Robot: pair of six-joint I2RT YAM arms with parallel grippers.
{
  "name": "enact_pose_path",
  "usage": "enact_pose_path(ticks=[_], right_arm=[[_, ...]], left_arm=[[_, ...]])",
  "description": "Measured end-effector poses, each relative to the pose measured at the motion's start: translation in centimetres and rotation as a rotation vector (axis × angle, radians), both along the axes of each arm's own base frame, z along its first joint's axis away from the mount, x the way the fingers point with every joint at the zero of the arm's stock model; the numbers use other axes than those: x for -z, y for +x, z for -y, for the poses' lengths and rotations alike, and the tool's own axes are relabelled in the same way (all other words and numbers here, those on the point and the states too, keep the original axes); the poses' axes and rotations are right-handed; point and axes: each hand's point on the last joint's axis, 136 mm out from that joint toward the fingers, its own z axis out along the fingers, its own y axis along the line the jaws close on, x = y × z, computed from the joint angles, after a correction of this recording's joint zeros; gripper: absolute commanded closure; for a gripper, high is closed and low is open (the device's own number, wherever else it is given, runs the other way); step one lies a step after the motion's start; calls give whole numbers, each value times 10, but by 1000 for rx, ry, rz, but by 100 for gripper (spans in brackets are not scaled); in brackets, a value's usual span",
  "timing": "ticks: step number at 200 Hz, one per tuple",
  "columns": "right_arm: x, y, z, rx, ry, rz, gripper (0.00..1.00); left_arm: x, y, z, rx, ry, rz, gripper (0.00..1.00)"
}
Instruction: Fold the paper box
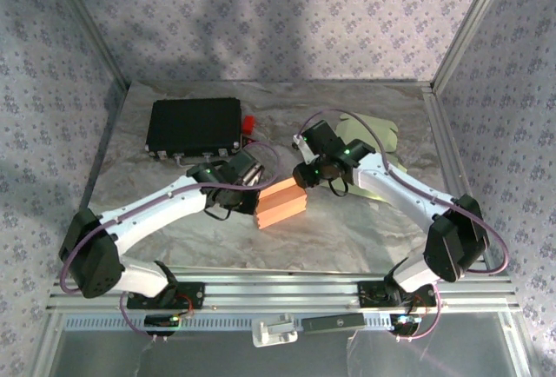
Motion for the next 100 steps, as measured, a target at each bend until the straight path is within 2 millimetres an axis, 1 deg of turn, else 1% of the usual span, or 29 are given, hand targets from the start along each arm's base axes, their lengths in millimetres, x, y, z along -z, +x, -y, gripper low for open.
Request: enact_pose_path(ticks=[81,100], right_arm=[[4,-1,0,-18,-10,-7,64],[7,-2,1,-23,-16,-10,67]], left_arm=[[3,-2,-3,3,21,-12,86],[3,-2,-3,3,21,-12,86]])
